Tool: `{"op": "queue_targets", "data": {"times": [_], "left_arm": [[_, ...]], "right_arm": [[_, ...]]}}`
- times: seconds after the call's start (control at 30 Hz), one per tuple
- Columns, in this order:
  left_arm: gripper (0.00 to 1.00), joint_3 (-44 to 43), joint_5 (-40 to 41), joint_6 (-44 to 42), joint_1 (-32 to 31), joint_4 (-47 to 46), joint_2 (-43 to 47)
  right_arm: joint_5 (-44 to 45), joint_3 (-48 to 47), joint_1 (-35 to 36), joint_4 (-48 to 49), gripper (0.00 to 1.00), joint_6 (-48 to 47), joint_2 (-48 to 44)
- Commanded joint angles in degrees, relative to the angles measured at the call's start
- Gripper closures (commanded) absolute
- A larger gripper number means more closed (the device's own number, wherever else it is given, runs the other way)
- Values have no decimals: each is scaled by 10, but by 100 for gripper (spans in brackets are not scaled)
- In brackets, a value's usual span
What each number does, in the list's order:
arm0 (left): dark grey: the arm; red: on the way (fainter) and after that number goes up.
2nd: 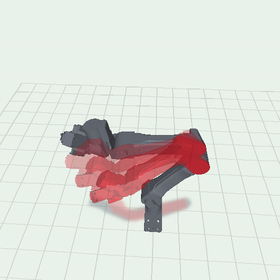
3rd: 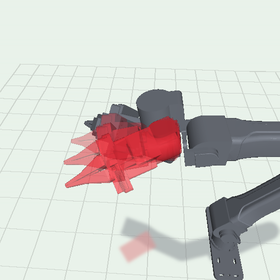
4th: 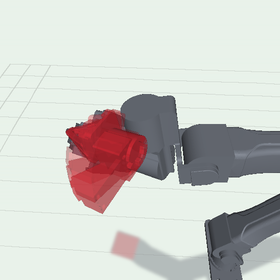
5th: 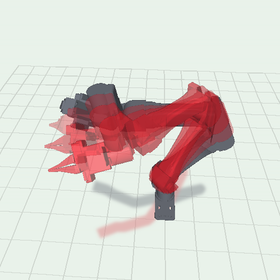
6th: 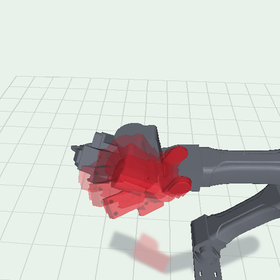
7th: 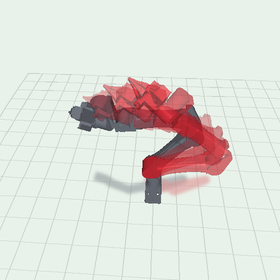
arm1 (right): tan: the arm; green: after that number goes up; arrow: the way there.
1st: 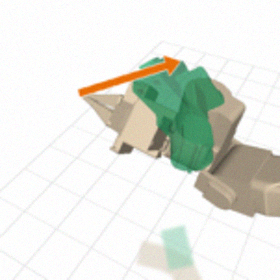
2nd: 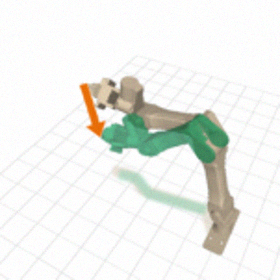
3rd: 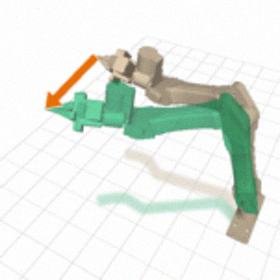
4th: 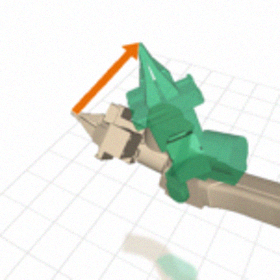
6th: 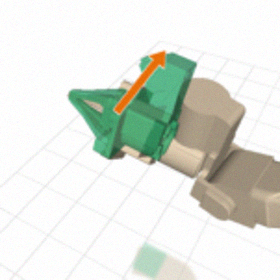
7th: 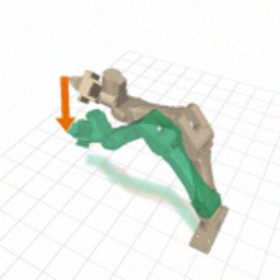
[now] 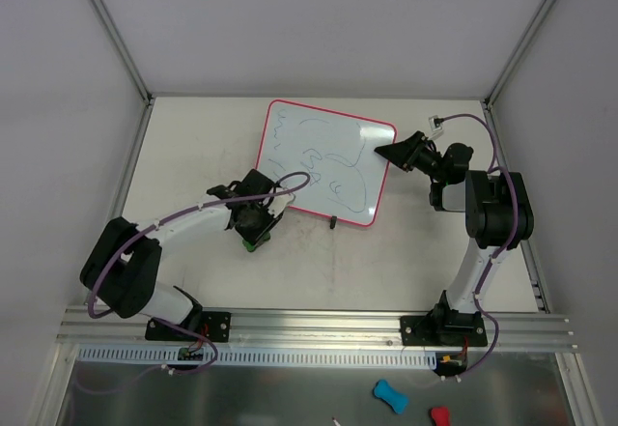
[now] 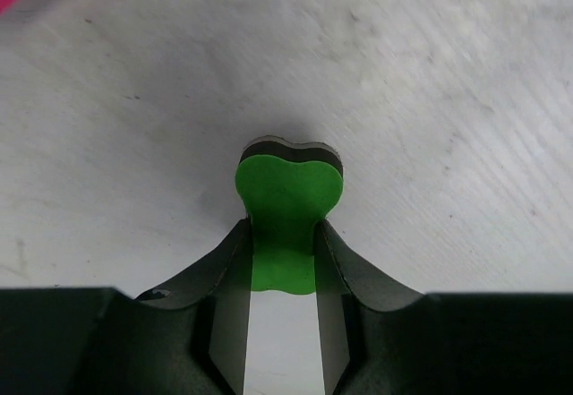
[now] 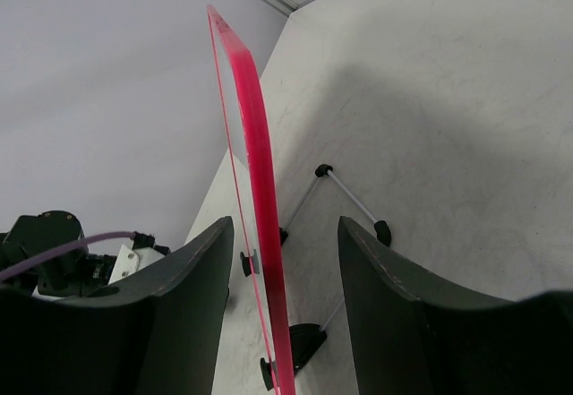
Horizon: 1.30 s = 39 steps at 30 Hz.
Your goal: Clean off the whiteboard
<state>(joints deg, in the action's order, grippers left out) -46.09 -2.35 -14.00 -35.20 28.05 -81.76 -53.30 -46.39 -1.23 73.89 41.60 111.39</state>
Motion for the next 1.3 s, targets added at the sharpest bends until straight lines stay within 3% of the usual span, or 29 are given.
{"op": "queue_targets", "data": {"times": [0.0,0.13,0.43,0.83,1.27], "left_arm": [[100,-45,17,79,25,7,-14],[100,-58,-21,119,32,6,14],[100,-83,47,221,36,7,117],[100,-78,113,249,35,6,237],[100,-68,125,261,35,8,258]], "right_arm": [[-15,-12,3,84,46,4,-6],[-17,-14,3,82,46,4,-3],[-23,-27,1,82,46,21,8],[-45,-27,-5,83,46,-6,10],[-81,-85,-11,61,50,33,16]]}}
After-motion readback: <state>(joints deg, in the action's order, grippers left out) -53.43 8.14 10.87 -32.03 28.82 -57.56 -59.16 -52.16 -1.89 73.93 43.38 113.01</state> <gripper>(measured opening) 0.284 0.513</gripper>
